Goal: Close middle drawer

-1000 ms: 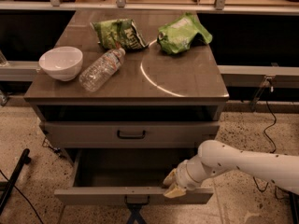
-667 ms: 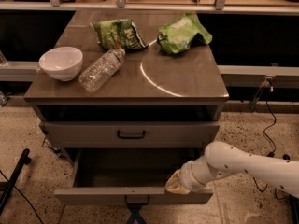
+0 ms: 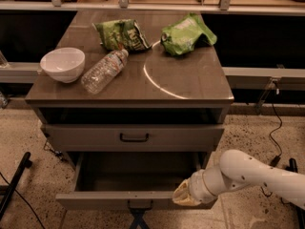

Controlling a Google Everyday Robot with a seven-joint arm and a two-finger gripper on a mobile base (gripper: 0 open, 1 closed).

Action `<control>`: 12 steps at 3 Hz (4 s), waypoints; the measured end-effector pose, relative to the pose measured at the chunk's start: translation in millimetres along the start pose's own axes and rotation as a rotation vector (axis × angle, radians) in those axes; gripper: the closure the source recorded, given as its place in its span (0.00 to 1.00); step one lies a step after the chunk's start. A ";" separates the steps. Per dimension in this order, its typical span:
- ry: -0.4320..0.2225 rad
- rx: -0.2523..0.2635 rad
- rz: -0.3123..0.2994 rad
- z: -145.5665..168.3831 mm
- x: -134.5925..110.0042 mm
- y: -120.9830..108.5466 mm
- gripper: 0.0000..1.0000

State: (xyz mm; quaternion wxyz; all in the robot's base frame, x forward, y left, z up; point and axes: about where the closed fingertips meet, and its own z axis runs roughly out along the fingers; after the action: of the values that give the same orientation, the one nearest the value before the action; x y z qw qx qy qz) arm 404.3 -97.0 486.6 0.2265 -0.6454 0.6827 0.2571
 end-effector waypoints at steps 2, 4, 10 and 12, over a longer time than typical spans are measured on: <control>0.011 -0.030 0.027 30.1 5.7 13.3 1.00; 0.033 -0.047 0.018 53.3 0.4 2.9 1.00; -0.024 0.037 0.065 34.7 7.9 -32.5 1.00; -0.095 0.020 0.118 63.8 18.8 -47.0 1.00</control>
Offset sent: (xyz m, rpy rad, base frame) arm -0.0168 0.0259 -0.0434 -0.0234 0.0593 -0.0088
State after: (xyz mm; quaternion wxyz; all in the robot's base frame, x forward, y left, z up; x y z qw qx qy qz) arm 448.5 -71.9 423.1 0.2497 -0.5886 0.7106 0.2937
